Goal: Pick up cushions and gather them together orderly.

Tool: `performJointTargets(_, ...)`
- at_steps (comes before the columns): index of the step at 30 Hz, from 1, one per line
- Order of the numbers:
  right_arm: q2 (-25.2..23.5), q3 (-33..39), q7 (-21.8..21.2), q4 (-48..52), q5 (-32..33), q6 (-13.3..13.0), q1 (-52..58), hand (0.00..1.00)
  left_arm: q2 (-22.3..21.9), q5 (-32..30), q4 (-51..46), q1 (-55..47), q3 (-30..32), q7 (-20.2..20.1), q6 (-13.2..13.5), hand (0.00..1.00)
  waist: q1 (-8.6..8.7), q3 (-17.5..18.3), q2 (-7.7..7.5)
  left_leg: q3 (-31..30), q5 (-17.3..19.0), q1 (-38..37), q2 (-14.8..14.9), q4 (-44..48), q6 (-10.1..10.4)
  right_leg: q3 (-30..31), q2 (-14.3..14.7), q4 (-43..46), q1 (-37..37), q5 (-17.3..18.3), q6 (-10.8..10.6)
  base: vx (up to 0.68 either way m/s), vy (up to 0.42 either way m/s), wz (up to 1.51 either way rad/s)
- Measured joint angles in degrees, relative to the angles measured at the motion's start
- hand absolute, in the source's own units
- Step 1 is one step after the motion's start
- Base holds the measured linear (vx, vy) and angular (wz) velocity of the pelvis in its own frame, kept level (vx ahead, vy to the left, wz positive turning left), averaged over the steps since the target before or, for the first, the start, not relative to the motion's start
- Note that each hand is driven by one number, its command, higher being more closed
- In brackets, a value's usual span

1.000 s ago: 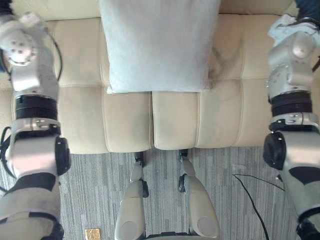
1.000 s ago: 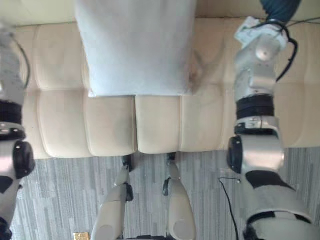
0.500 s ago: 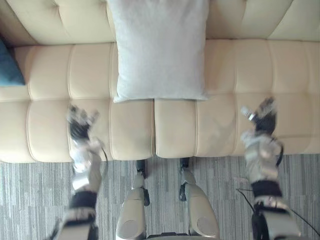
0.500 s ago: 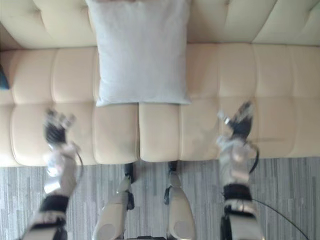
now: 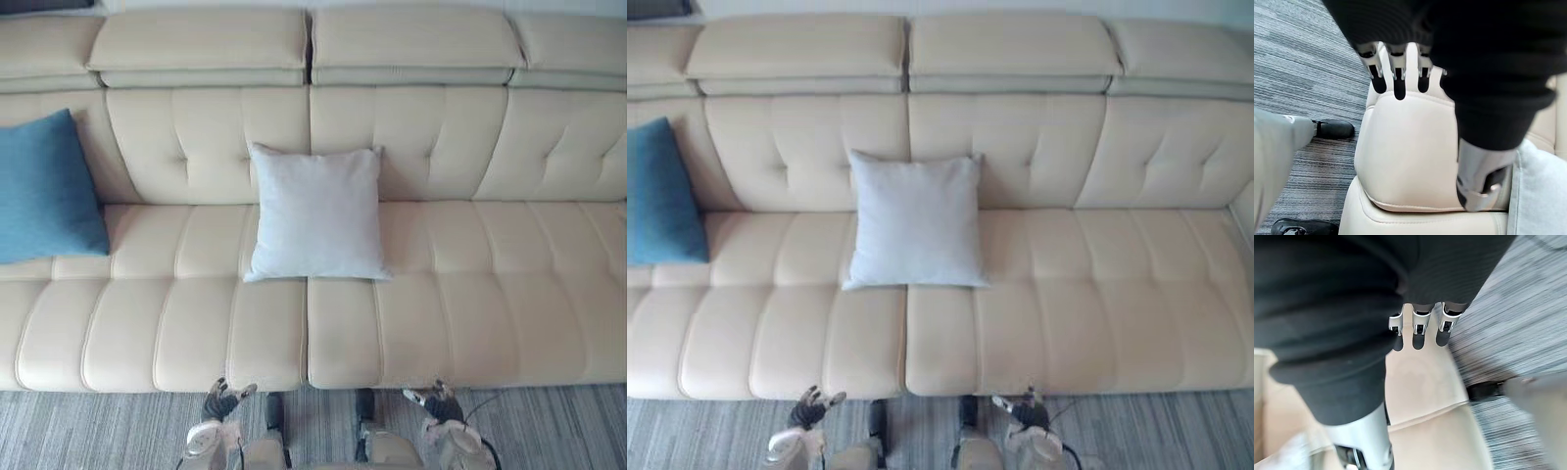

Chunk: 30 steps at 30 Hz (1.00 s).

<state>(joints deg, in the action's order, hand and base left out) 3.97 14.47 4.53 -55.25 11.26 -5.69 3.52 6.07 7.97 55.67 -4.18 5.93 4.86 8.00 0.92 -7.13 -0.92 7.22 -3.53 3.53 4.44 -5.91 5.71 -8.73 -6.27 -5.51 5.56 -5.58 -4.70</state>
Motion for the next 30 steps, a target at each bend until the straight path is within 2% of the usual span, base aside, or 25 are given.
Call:
performJointTargets(5,0.0,1.4,-0.1,-1.5,0.1,0.6,0.2,0.00,-0.2,-3.1,1.4,-0.1,2.0,0.1,-0.1,0.00,0.00,1.4,-0.10,0.0,1.1,-2.7,0.0,0.0,0.2,-0.1,0.0,0.3,-2.5,0.9,-0.7,0.09,-0.006,-0.02)
performJointTargets(6,-1.1,5.1,-1.1,-4.2,2.9,1.1,-0.1,0.00,-0.2,-4.5,2.4,-2.2,2.0,0.2,-1.3,0.00,-0.06,4.7,-0.25,0.1,4.2,-7.7,-1.1,0.1,-0.8,-1.0,-1.0,0.4,-7.6,3.6,-1.1,0.00,0.000,0.00)
performJointTargets(16,-1.2,5.1,-1.0,-4.2,1.3,1.9,0.6,0.00,-0.3,-4.5,2.4,-3.2,2.0,0.2,-1.7,0.00,0.00,4.7,-0.22,1.9,4.4,-9.7,-0.8,0.1,-0.8,0.2,-0.9,2.3,-8.0,4.4,-1.2,-0.01,-0.001,-0.07)
performJointTargets(22,-1.6,3.5,0.4,-4.1,-4.5,3.6,2.0,0.00,-0.7,-4.3,2.5,-3.8,2.1,0.7,-2.4,0.00,-0.08,3.7,-0.57,5.0,5.7,-11.8,-0.3,2.3,-0.9,2.8,-1.0,4.6,-8.6,4.7,-1.1,-0.07,0.001,-0.23)
performJointTargets(25,-1.8,1.8,1.1,-2.6,-6.3,4.1,2.1,0.00,-0.8,-4.3,2.4,-3.4,2.6,0.8,-2.4,0.00,-0.16,3.2,-1.10,7.5,5.7,-11.7,-0.2,2.3,-0.9,3.3,-1.4,7.8,-5.2,6.0,-0.7,-0.16,0.010,-0.45)
performJointTargets(27,-1.9,-1.2,1.2,-0.6,-6.8,4.3,0.7,0.00,-0.8,-4.2,2.4,-2.2,3.8,1.4,-2.4,0.00,-0.91,1.8,-1.95,11.3,5.9,-11.0,-0.2,3.0,-0.9,0.7,-3.0,11.6,-1.8,6.6,-0.8,-0.12,0.011,-0.78)
performJointTargets(28,-2.2,-1.8,1.2,0.0,-6.8,4.3,0.6,0.00,-0.6,-4.2,2.4,-2.0,3.8,1.5,-2.4,0.00,-0.87,1.5,-2.94,11.9,6.0,-10.2,-0.3,3.7,-1.0,0.0,-3.5,12.0,-0.8,6.5,-0.8,-0.11,0.016,-0.57)
performJointTargets(29,-3.1,-2.1,1.3,0.6,-6.9,4.0,0.3,0.00,0.0,-4.2,2.4,-1.1,3.9,1.5,-2.5,0.00,-0.88,1.7,-3.73,13.4,5.8,-8.1,-0.6,6.0,-1.5,-0.5,-4.6,12.0,0.8,5.3,-1.8,-0.14,-0.018,-0.07)
performJointTargets(30,-3.1,-2.6,1.6,0.5,-6.9,4.1,-0.6,0.00,-0.9,-4.2,1.8,0.3,3.8,1.6,-2.5,0.00,-0.57,0.9,-2.27,15.4,5.5,-5.3,1.7,7.3,-2.5,-4.2,-5.0,19.0,3.2,8.1,-1.5,-0.11,-0.025,0.13)
